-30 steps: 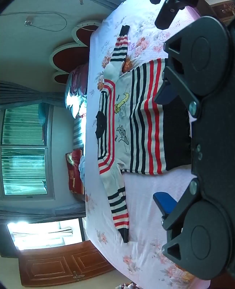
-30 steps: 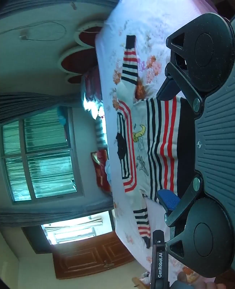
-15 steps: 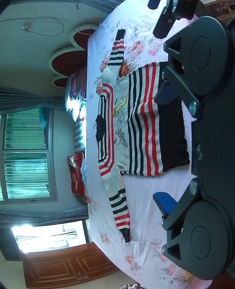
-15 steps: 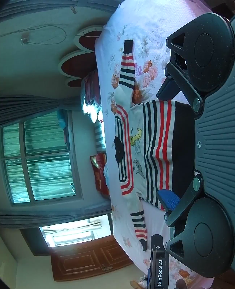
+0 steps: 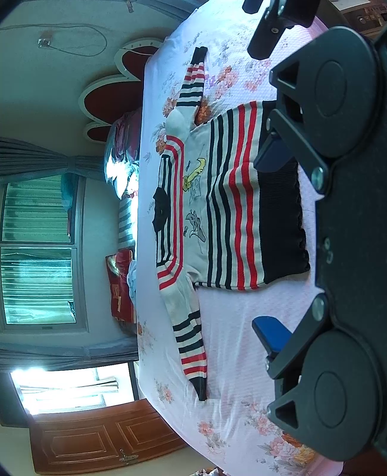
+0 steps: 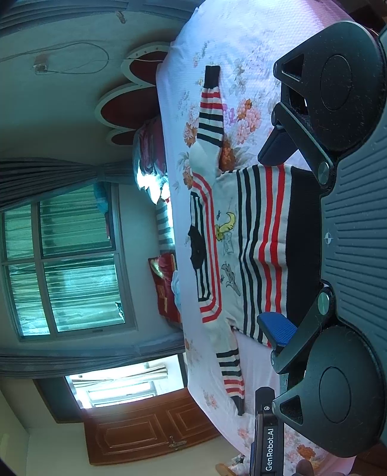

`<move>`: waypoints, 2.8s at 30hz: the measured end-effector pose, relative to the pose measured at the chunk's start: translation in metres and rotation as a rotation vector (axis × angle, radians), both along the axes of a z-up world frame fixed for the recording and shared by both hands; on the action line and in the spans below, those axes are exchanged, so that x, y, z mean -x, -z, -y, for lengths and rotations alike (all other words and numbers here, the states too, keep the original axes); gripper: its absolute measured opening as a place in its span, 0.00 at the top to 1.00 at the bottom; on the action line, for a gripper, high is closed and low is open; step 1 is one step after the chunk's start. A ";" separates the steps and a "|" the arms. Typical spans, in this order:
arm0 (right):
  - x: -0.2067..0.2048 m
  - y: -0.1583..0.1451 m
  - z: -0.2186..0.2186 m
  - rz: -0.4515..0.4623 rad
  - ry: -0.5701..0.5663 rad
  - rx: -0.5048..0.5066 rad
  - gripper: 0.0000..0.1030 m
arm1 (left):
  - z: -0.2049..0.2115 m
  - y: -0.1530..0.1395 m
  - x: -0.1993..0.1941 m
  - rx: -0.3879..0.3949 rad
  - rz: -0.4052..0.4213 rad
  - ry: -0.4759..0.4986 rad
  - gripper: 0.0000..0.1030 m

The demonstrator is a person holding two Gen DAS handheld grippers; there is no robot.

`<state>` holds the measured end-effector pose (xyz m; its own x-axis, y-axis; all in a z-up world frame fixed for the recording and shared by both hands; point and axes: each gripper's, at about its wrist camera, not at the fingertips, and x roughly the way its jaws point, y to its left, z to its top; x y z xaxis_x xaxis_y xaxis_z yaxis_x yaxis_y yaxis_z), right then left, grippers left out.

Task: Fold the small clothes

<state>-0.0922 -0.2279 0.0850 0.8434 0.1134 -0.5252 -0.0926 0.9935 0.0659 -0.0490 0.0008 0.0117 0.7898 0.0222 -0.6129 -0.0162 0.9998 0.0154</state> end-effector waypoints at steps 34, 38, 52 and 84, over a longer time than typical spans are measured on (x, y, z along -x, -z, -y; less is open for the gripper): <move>-0.006 0.004 -0.004 -0.001 -0.009 0.001 0.00 | -0.009 0.004 -0.006 0.007 -0.009 -0.029 0.00; -0.007 0.004 -0.003 0.001 -0.008 -0.001 0.00 | -0.009 0.004 -0.006 0.006 -0.009 -0.029 0.00; -0.007 0.005 -0.001 0.000 -0.007 0.000 0.00 | -0.011 0.006 -0.009 0.007 -0.010 -0.041 0.00; -0.044 0.018 0.013 -0.026 0.037 0.015 0.00 | -0.019 0.020 -0.051 0.016 -0.052 -0.085 0.00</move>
